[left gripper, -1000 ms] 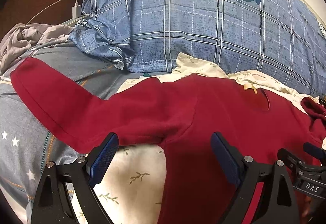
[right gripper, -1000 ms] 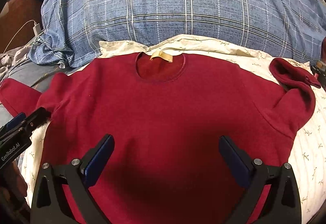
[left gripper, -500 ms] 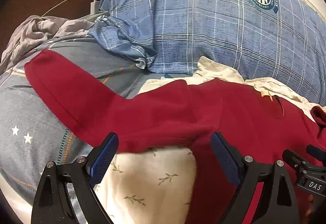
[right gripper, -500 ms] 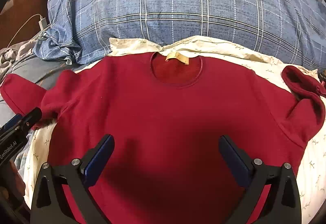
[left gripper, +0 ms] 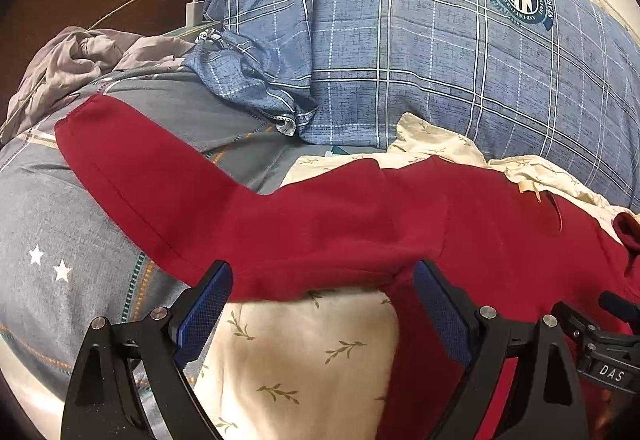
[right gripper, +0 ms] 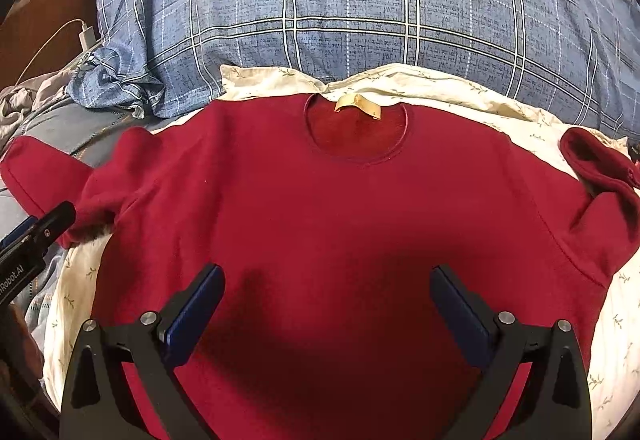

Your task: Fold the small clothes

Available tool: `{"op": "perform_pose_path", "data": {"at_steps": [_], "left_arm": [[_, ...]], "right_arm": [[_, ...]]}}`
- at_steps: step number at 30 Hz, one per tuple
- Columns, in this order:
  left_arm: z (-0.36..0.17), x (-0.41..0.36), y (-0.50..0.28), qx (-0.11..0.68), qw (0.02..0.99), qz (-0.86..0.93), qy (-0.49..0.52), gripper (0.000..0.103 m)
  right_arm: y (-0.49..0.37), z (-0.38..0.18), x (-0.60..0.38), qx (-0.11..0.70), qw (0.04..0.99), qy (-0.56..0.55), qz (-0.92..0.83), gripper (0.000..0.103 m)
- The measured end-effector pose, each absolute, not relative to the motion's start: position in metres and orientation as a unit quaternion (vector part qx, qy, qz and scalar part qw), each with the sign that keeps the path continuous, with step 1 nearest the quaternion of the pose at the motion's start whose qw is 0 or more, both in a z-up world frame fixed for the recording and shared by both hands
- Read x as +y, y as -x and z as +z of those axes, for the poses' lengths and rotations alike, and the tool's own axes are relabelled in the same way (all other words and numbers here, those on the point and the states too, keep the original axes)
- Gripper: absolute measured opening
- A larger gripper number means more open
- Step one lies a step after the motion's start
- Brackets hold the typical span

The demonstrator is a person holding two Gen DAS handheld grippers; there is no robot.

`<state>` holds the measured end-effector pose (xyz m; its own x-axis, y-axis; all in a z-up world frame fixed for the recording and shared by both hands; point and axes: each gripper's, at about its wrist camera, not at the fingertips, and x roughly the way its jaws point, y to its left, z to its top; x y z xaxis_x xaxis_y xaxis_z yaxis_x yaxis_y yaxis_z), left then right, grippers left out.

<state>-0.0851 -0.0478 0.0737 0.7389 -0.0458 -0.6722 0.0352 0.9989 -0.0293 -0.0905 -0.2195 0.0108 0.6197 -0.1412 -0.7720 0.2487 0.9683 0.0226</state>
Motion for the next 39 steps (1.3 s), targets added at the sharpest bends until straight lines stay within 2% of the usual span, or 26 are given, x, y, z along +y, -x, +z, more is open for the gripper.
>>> {"op": "perform_pose_path", "data": {"at_steps": [5, 14, 26, 27, 29, 33, 34, 35, 36, 37, 38, 39], "left_arm": [[0.090, -0.018, 0.076, 0.339, 0.940, 0.040, 0.027, 0.092], [0.106, 0.037, 0.040, 0.354, 0.914, 0.187, 0.060, 0.092], [0.106, 0.058, -0.012, 0.328, 0.882, 0.338, 0.015, 0.091], [0.103, 0.061, -0.015, 0.328, 0.880, 0.344, 0.012, 0.090], [0.097, 0.067, -0.024, 0.338, 0.872, 0.355, 0.006, 0.082], [0.095, 0.067, -0.030, 0.330, 0.874, 0.355, -0.006, 0.081], [0.095, 0.066, -0.030, 0.323, 0.878, 0.353, -0.009, 0.073], [0.096, 0.066, -0.030, 0.317, 0.883, 0.345, -0.007, 0.057], [0.097, 0.066, -0.030, 0.312, 0.888, 0.339, -0.006, 0.047], [0.099, 0.065, -0.029, 0.309, 0.894, 0.326, 0.000, 0.018], [0.099, 0.067, -0.029, 0.309, 0.899, 0.311, 0.008, 0.009], [0.099, 0.068, -0.027, 0.308, 0.904, 0.295, 0.023, 0.009]], "right_arm": [[0.089, 0.007, -0.218, 0.431, 0.895, -0.066, -0.100, 0.102], [0.091, 0.018, -0.218, 0.427, 0.898, -0.054, -0.092, 0.102], [0.088, 0.004, -0.231, 0.454, 0.883, -0.084, -0.086, 0.102], [0.088, 0.005, -0.232, 0.454, 0.883, -0.084, -0.086, 0.102], [0.086, 0.005, -0.232, 0.455, 0.882, -0.084, -0.086, 0.102], [0.085, 0.001, -0.230, 0.459, 0.881, -0.078, -0.086, 0.102], [0.084, 0.000, -0.229, 0.460, 0.881, -0.076, -0.086, 0.102], [0.084, 0.000, -0.228, 0.460, 0.881, -0.074, -0.087, 0.102], [0.085, 0.000, -0.226, 0.459, 0.881, -0.071, -0.087, 0.102], [0.084, 0.000, -0.226, 0.459, 0.882, -0.071, -0.085, 0.102], [0.085, 0.000, -0.226, 0.459, 0.882, -0.073, -0.084, 0.102], [0.086, 0.001, -0.226, 0.457, 0.882, -0.077, -0.082, 0.102]]}}
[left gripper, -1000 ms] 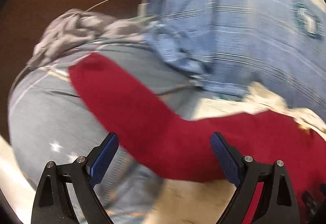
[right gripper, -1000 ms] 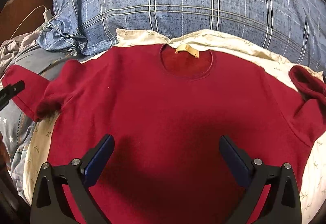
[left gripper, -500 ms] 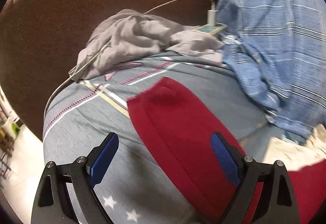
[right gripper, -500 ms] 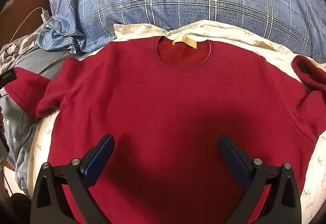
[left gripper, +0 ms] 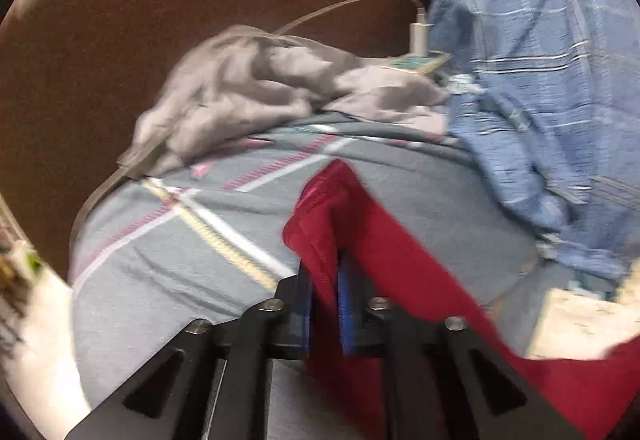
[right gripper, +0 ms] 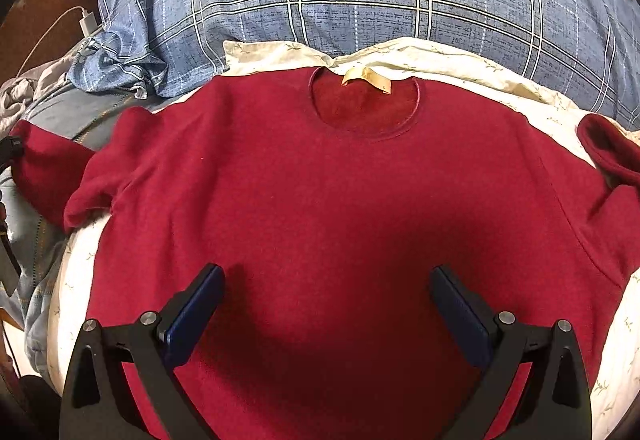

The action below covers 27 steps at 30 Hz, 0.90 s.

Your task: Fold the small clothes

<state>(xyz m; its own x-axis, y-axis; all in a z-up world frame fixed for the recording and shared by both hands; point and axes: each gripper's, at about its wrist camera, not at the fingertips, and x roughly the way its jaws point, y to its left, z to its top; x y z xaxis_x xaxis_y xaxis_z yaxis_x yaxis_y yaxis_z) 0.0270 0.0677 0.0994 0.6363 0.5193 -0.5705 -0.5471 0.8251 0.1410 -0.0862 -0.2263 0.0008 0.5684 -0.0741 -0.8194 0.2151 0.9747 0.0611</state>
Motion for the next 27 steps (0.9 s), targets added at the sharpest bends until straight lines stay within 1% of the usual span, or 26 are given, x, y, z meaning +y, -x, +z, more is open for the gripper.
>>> {"op": "perform_pose_path", "data": {"at_steps": [3, 5, 10, 13, 18, 21, 23, 24, 26, 27], "left_arm": [[0.109, 0.070, -0.011, 0.291, 0.921, 0.249, 0.072, 0.008], [0.120, 0.058, 0.000, 0.283, 0.937, 0.177, 0.106, 0.008], [0.140, -0.004, 0.028, 0.279, 0.953, 0.012, 0.118, 0.008], [0.141, -0.054, 0.039, 0.293, 0.947, -0.084, 0.102, 0.008], [0.114, -0.123, 0.050, 0.343, 0.916, -0.201, 0.057, 0.008], [0.080, -0.156, 0.051, 0.384, 0.884, -0.264, 0.027, 0.009], [0.063, -0.166, 0.047, 0.410, 0.864, -0.292, 0.016, 0.010], [0.058, -0.168, 0.043, 0.421, 0.855, -0.301, 0.010, 0.013], [0.056, -0.164, 0.033, 0.432, 0.849, -0.305, 0.006, 0.027], [0.061, -0.157, 0.032, 0.429, 0.850, -0.305, 0.013, 0.030]], "right_arm": [[0.089, 0.005, -0.230, 0.451, 0.884, -0.090, -0.081, 0.102], [0.091, 0.008, -0.234, 0.444, 0.887, -0.096, -0.083, 0.102], [0.098, 0.019, -0.247, 0.429, 0.892, -0.108, -0.090, 0.102], [0.107, 0.027, -0.261, 0.418, 0.896, -0.119, -0.095, 0.101], [0.123, 0.037, -0.294, 0.406, 0.896, -0.137, -0.115, 0.101], [0.131, 0.040, -0.310, 0.401, 0.895, -0.142, -0.134, 0.101], [0.135, 0.039, -0.321, 0.400, 0.892, -0.153, -0.145, 0.101], [0.136, 0.039, -0.325, 0.400, 0.891, -0.157, -0.147, 0.101], [0.139, 0.037, -0.332, 0.400, 0.888, -0.171, -0.148, 0.101], [0.140, 0.036, -0.334, 0.400, 0.888, -0.179, -0.143, 0.101]]}}
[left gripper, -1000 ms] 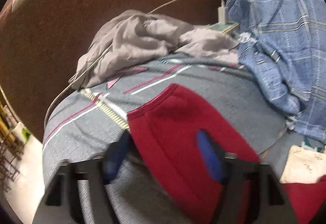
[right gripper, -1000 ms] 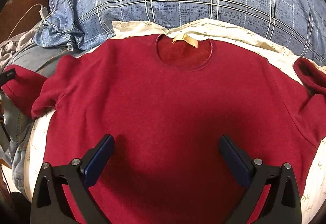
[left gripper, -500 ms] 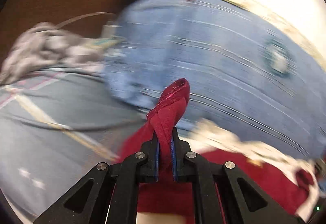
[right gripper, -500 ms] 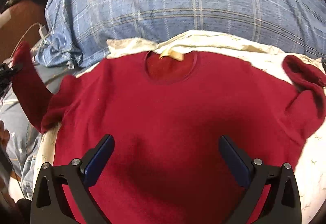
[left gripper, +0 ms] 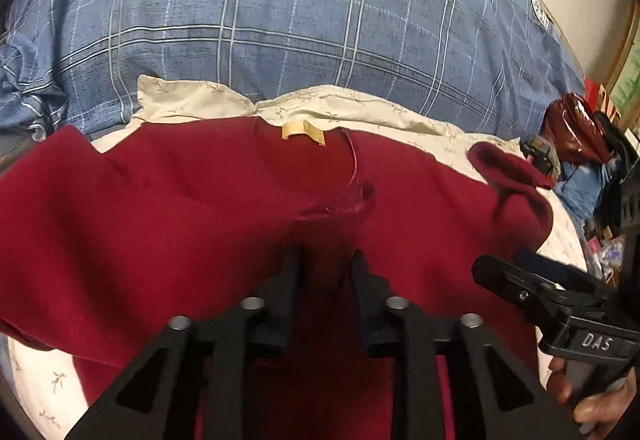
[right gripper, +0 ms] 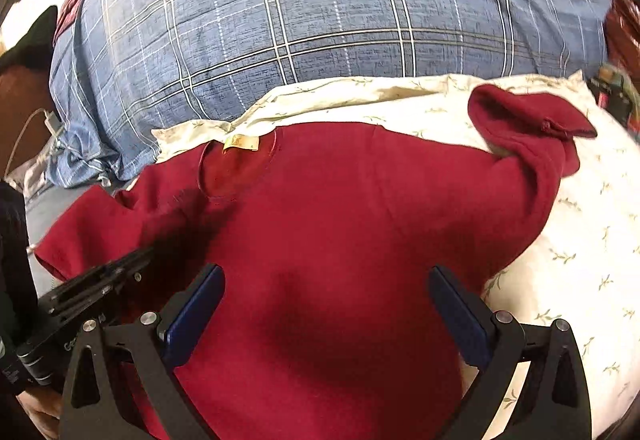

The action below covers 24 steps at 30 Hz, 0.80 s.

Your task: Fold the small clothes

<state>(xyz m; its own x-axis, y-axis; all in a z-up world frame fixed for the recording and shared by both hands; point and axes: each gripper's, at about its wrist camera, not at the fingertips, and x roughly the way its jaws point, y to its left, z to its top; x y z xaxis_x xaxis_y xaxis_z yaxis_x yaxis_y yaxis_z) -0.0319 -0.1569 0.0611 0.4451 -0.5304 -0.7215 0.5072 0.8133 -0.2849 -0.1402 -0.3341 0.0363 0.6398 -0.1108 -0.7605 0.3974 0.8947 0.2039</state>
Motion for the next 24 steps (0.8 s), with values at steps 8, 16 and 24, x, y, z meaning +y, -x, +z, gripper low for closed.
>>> {"op": "perform_pose_path", "data": {"at_steps": [8, 16, 24], "left_arm": [[0.129, -0.072, 0.077, 0.361, 0.907, -0.209, 0.051, 0.067], [0.110, -0.004, 0.076, 0.320, 0.943, -0.019, 0.092, 0.068], [0.098, 0.002, 0.051, 0.324, 0.938, 0.015, 0.123, 0.068]], "right_arm": [[0.124, 0.042, -0.316, 0.392, 0.900, -0.174, -0.071, 0.101], [0.076, 0.003, -0.285, 0.442, 0.886, -0.133, -0.038, 0.055], [0.067, 0.006, -0.258, 0.419, 0.906, -0.051, -0.040, 0.005]]}}
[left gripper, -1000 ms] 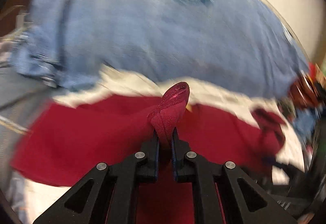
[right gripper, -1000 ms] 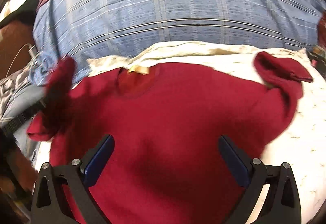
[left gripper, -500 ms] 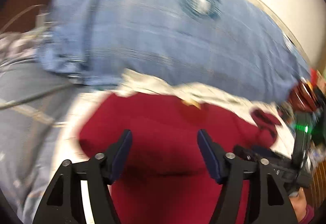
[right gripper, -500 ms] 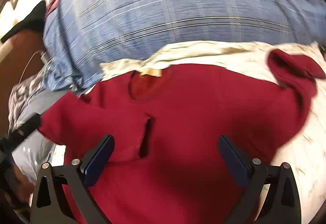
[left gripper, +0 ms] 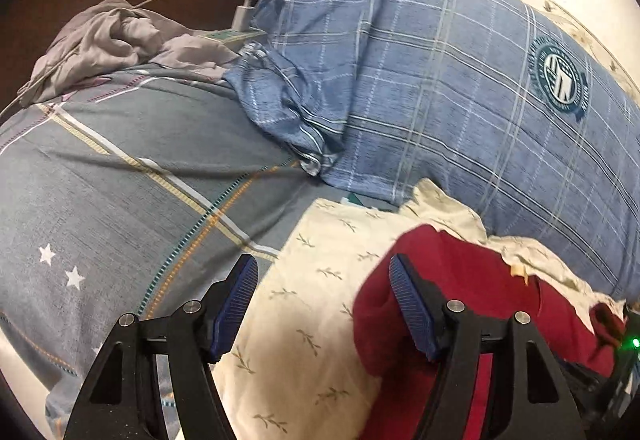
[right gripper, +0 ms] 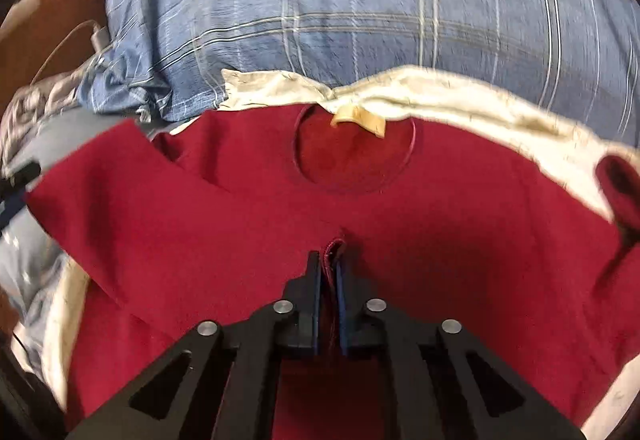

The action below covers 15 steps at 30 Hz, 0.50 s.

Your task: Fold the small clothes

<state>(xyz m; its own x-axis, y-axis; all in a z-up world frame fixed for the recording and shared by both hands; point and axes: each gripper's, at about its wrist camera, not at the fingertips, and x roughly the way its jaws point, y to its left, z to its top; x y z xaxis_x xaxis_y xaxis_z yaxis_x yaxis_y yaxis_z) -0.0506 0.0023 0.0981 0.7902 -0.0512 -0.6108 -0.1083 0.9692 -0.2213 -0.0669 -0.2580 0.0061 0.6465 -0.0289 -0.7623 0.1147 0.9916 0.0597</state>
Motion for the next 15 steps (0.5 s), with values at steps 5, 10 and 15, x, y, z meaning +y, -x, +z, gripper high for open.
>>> {"op": "perform_pose_path", "data": {"at_steps": [5, 10, 15], "left_arm": [[0.089, 0.006, 0.047, 0.331, 0.936, 0.021, 0.118, 0.068], [0.086, -0.005, 0.041, 0.340, 0.935, 0.014, 0.098, 0.068], [0.077, -0.024, 0.033, 0.365, 0.928, -0.006, 0.072, 0.068]], "right_arm": [[0.090, 0.048, -0.274, 0.350, 0.933, -0.009, -0.086, 0.005], [0.097, 0.056, -0.330, 0.348, 0.921, -0.014, -0.177, 0.005], [0.085, 0.023, -0.351, 0.399, 0.895, -0.005, -0.200, 0.006]]}}
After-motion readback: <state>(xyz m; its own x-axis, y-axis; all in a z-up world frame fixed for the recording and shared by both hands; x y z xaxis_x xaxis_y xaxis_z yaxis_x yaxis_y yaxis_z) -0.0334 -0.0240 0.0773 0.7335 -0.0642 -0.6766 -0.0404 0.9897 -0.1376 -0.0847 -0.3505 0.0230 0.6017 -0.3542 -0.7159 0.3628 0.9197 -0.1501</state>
